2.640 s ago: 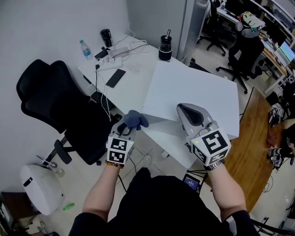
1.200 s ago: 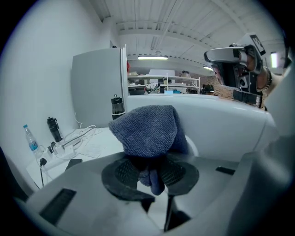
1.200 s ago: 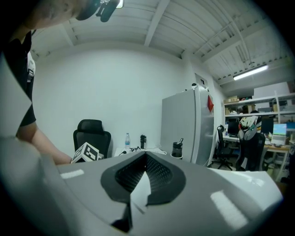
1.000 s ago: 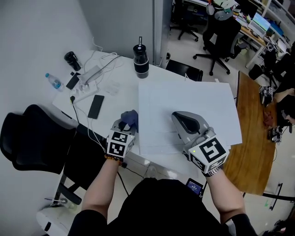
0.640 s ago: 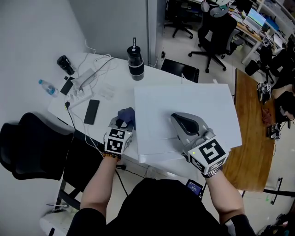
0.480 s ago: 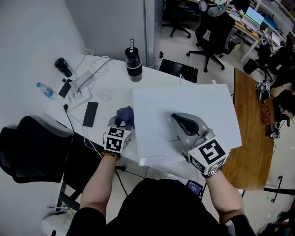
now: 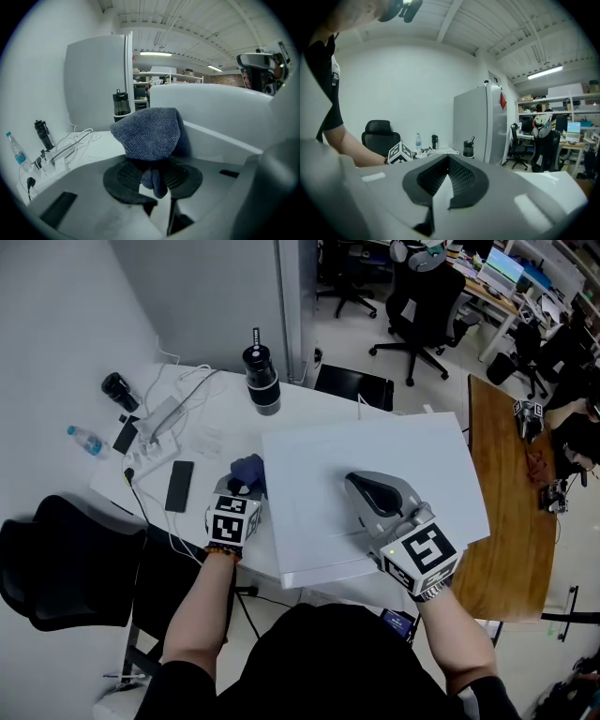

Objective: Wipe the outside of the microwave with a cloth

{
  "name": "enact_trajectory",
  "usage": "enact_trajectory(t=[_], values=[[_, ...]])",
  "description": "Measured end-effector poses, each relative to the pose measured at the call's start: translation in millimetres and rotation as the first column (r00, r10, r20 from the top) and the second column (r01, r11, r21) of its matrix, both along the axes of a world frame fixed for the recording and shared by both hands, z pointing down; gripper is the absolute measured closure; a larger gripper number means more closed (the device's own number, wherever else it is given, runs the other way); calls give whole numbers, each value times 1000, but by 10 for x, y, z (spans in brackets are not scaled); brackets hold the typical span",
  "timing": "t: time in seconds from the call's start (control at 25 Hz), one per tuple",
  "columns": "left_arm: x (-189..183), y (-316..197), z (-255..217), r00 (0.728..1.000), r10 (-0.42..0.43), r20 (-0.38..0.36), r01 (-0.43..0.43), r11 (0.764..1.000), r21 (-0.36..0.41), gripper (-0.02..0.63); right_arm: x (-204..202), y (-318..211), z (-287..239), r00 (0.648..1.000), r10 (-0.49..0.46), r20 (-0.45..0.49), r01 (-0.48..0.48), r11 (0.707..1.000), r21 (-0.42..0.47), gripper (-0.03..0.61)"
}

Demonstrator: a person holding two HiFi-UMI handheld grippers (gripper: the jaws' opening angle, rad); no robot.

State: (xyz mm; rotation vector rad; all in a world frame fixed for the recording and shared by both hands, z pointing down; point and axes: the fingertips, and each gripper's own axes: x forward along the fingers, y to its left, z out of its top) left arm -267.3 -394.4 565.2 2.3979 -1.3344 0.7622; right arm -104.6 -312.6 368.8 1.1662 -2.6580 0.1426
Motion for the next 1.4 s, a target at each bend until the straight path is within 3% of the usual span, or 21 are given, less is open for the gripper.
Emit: enact_trajectory(t=[0.68,1.04,1.4], values=[[-206,106,-378,996,-90,11,89,993,73,515,154,243,-68,999,38,1,-38,999,2,577],[-346,746,-747,979,-202,21,198,970,139,515,311,692,-168,1000,-15,21,14,1000,22,577],[-206,1723,-1300,950,-310,17,298,924,238,515,761,1317,-248,998,-51,46,50,998,34,578]])
